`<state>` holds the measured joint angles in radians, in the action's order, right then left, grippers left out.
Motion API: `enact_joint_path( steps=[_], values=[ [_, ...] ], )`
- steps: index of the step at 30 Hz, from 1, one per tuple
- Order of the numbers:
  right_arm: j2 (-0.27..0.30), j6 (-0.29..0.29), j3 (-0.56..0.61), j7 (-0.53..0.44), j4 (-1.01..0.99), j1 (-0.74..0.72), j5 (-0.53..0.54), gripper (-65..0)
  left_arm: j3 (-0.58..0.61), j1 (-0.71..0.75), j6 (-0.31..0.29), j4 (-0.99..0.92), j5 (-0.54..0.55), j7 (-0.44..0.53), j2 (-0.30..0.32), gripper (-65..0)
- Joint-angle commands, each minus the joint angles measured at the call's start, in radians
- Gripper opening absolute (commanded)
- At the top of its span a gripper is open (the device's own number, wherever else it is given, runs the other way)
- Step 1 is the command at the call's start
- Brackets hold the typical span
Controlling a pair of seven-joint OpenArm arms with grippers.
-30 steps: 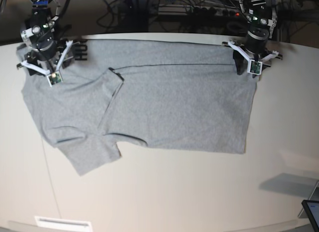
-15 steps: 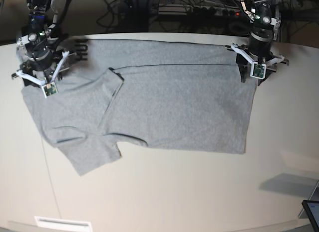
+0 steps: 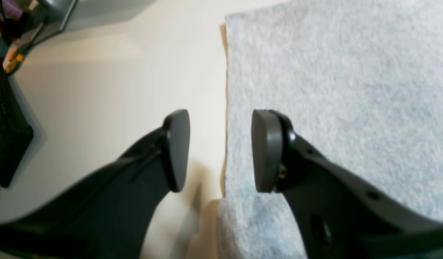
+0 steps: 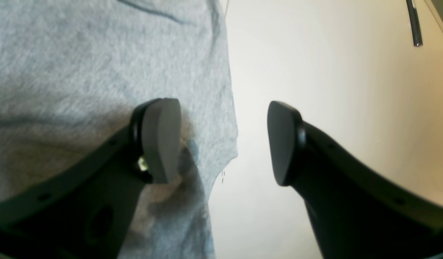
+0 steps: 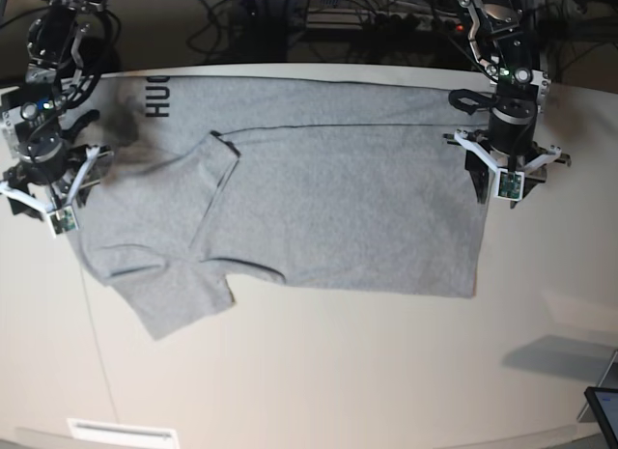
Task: Fold the T-shirt properly
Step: 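Move both grippers along the shirt's side edges toward the hem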
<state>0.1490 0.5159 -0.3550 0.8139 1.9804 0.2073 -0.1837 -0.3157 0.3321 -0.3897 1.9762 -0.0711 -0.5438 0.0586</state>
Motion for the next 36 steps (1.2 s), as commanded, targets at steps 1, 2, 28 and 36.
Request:
enact_joint_path(
  steps=[1,2,28,36],
  values=[
    [0.013,-0.006,-0.002,-0.021,0.015,-0.015,0.0,-28.3,-0.001,-0.018,0.011,0.016,0.003,0.02,0.007,-37.5],
    [0.013,-0.006,0.0,-0.021,0.013,-0.019,0.0,-28.3,0.0,-0.026,0.011,0.016,0.003,0.02,0.007,-37.5],
    [0.013,0.043,0.009,-0.041,-0.117,-0.11,0.005,-28.3,-0.012,-0.147,0.01,-0.193,0.015,0.152,0.122,-37.8],
    [0.008,0.182,-0.157,-0.047,-0.201,-0.179,0.005,-28.3,-0.012,-0.146,-0.025,-0.217,0.015,0.159,0.132,-37.8]
  ],
)
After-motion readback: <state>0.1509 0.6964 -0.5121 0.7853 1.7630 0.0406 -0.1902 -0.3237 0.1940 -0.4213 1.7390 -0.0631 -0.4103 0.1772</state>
